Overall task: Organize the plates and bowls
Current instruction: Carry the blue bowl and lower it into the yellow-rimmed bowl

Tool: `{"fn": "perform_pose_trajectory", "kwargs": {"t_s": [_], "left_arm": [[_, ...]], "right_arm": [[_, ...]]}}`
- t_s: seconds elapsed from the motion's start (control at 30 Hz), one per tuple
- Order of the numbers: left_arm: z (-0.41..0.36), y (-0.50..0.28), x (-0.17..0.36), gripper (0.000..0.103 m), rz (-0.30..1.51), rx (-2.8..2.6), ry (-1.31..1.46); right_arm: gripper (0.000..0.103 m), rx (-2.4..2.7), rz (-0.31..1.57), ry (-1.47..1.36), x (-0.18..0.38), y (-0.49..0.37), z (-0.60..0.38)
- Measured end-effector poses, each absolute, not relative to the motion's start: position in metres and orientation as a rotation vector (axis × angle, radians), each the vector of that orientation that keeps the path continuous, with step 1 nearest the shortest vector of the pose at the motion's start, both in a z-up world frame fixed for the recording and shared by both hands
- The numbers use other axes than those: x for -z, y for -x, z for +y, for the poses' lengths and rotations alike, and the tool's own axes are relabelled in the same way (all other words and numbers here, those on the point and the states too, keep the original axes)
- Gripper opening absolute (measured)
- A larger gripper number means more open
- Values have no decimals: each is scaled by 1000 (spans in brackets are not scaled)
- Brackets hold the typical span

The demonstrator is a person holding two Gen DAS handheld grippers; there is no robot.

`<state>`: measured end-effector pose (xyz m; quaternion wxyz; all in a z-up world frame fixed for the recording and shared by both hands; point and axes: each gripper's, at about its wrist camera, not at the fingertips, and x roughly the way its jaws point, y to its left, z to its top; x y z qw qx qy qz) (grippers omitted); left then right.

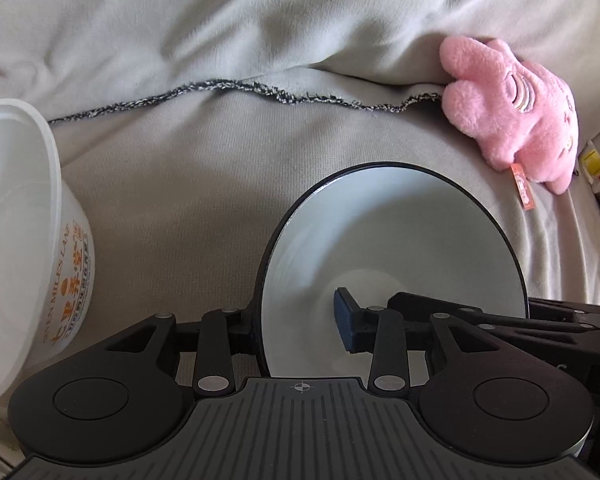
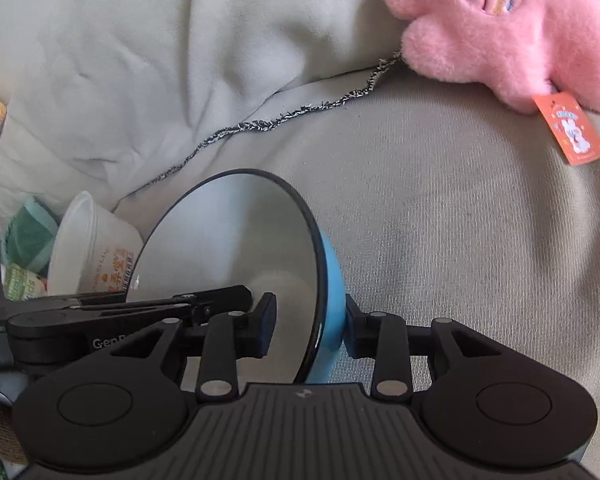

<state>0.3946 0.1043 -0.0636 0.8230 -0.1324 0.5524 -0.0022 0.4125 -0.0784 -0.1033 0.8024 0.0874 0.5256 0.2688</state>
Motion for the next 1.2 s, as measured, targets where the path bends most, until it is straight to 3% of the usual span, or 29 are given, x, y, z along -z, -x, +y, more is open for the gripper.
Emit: {"fn": "perform_pose_trajectory", "kwargs": {"t_s": [0.33,0.43,0.93,1.2], "left_arm": [[103,-395,64,42,1175,0,281],[103,-393,58,38,1167,9,275],[70,-291,-61,36,985,68,181],[57,-227,-36,35,1069,113,228]], "right_arm": [[34,-574,1105,-192,102,-410,-78],[35,-547,1079,-174,93,-404,-79],[37,-572,938,-131,-11,-286,-111],[38,-529,1002,-122,22,-231,-122]]}}
